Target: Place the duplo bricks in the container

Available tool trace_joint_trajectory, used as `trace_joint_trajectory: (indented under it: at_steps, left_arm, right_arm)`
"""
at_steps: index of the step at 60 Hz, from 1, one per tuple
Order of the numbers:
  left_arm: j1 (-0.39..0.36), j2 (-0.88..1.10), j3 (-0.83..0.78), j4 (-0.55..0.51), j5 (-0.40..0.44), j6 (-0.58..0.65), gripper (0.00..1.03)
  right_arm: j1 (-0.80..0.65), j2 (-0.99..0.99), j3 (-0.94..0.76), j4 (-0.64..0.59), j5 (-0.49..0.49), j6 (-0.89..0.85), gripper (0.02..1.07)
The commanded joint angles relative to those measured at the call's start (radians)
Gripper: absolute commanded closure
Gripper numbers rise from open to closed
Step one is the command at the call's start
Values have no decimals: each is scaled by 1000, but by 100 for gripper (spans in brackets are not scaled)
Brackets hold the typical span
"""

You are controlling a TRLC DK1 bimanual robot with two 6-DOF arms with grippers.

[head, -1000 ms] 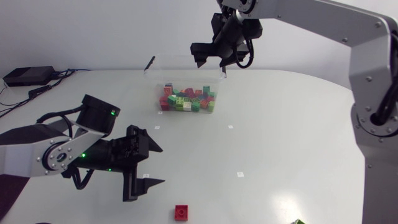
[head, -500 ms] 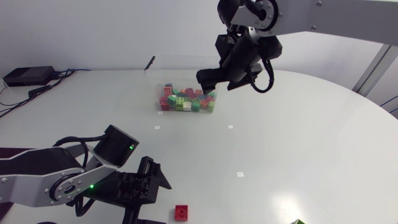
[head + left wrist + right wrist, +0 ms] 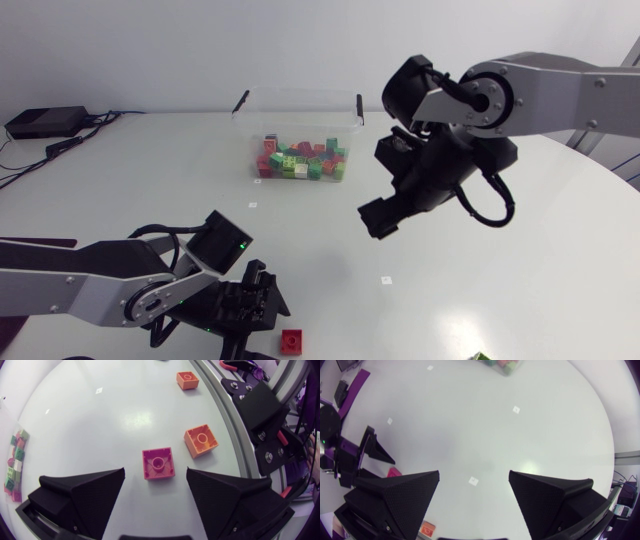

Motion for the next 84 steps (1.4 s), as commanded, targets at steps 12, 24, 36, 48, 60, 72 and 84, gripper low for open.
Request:
trace_joint_trajectory:
  at_steps: [12,24,36,48,60,72,84]
  left_arm:
    - [-18,36,41,13,4,-40,40]
    - [-38,35,39,11,4,-59,40]
    - [-43,43,48,11,4,-69,65]
    - [-55,53,47,11,4,-79,89]
    - [-54,62,47,9,-5,-80,100]
    - [-40,59,38,3,-24,-74,100]
    - [32,-31,36,-76,-28,-49,100]
  right_arm:
    - [-10,-82,-153,-148,24,-141,7]
    - [24,-120,-302,-203,101,-173,7]
    - [18,-162,-438,-203,136,-207,7]
    - [7,-189,-543,-180,159,-230,8]
    - [-3,-194,-613,-137,165,-248,10]
    - [-10,-194,-650,-102,167,-268,13]
    - [1,-148,-659,-54,165,-283,22]
